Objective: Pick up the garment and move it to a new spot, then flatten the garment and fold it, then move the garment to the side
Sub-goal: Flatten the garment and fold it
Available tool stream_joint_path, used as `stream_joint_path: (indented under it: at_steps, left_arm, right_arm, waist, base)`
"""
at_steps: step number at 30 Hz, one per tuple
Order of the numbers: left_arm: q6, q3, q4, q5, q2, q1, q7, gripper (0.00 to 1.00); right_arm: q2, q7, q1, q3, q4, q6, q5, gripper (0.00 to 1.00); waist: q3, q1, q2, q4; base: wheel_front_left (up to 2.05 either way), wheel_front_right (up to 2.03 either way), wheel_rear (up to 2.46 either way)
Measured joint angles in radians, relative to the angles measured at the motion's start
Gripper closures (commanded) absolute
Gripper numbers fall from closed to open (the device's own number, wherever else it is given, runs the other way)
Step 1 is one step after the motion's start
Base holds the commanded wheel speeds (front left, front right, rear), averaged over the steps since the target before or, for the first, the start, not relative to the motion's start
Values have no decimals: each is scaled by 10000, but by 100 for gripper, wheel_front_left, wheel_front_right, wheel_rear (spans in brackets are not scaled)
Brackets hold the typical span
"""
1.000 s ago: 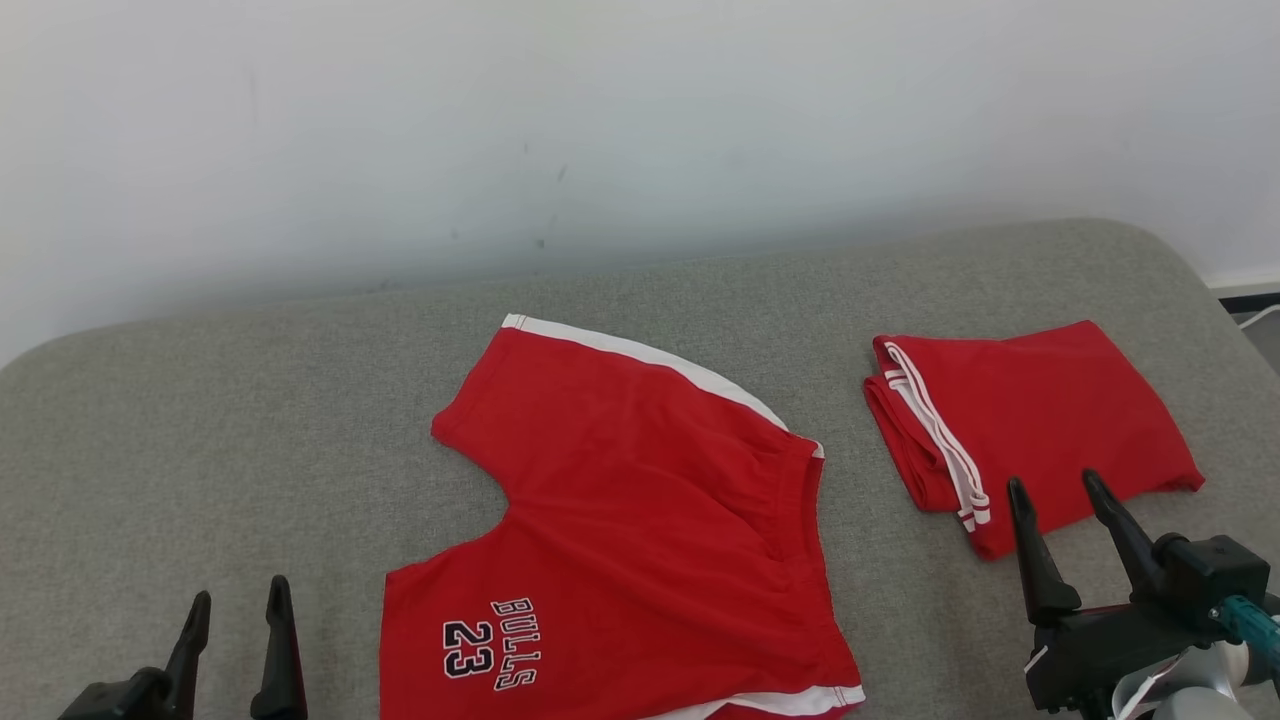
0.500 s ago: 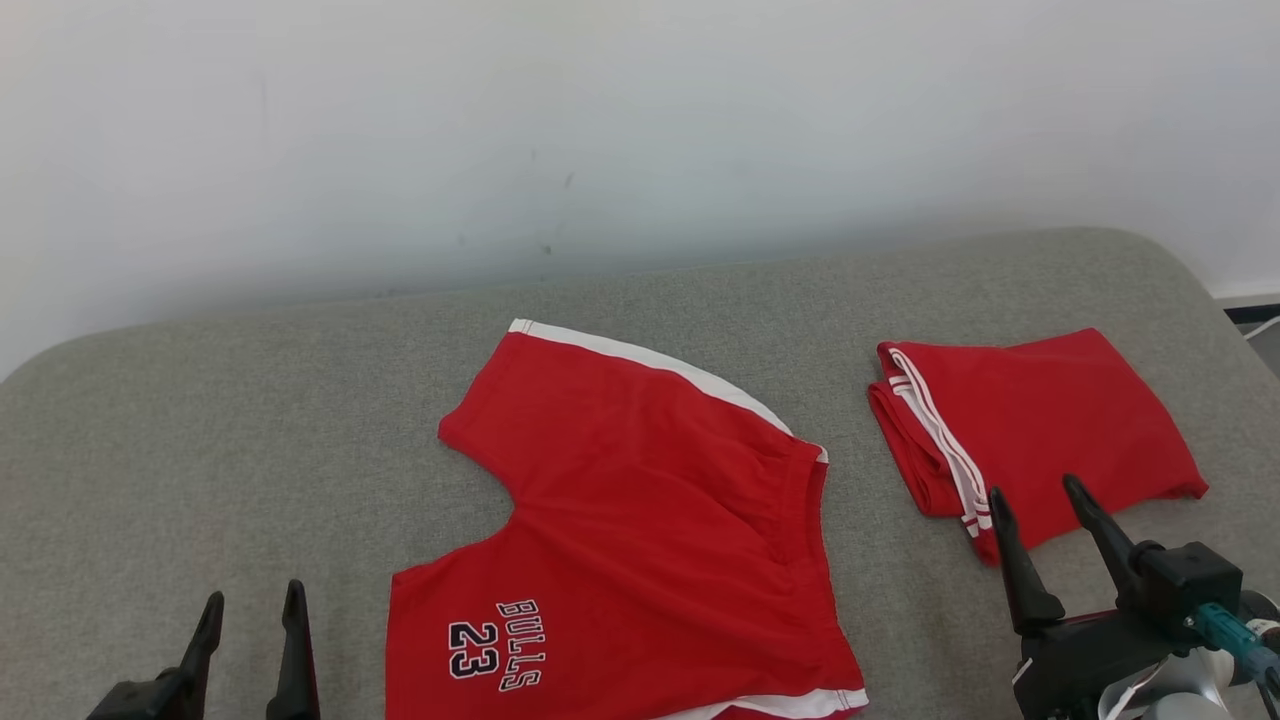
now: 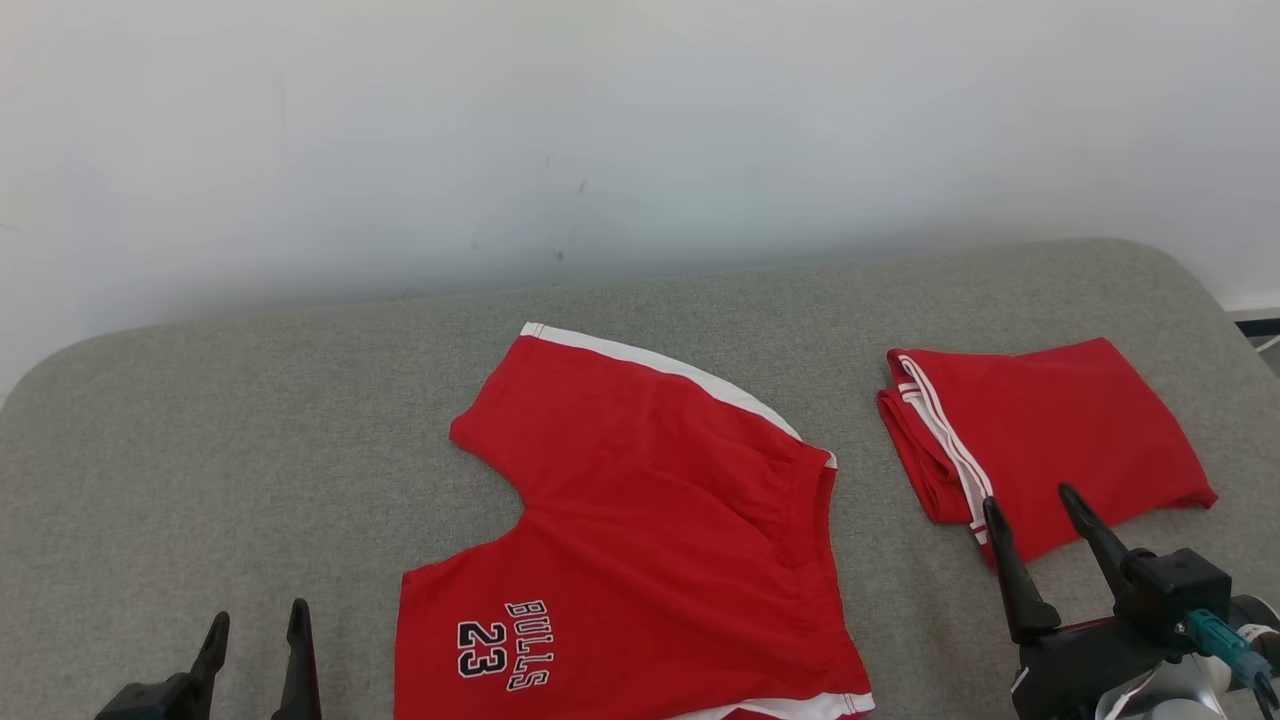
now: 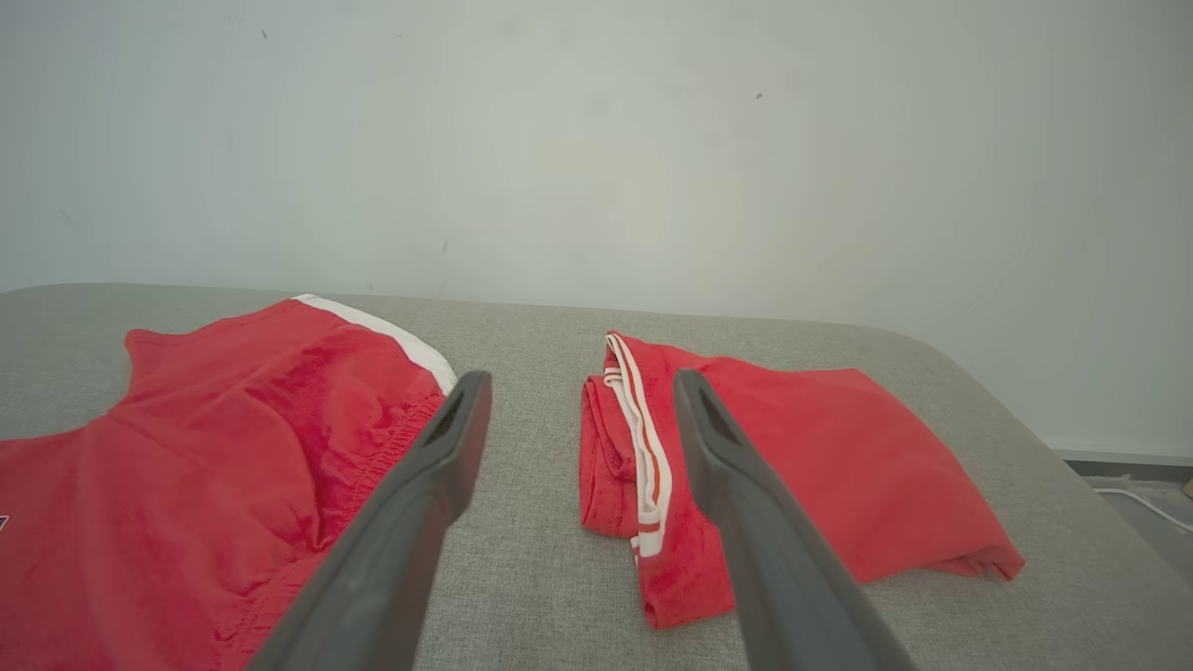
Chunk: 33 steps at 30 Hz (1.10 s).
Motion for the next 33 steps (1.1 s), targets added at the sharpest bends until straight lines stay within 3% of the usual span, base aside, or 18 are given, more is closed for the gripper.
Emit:
stream_joint_path:
  at_steps: [25, 33]
  left_arm:
    - [0, 104, -228, 136, -96, 23, 905, 0]
    - [-17, -403, -550, 1091, 541, 33, 1354, 0]
  right_arm:
    - [23, 0, 191, -98, -19, 0, -63, 0]
    - [-59, 2, 410, -125, -180, 59, -59, 0]
  waist:
    - [-21, 0, 0, 183]
    - [13, 0, 0, 431]
  base:
    - [0, 0, 0]
    - [0, 0, 0]
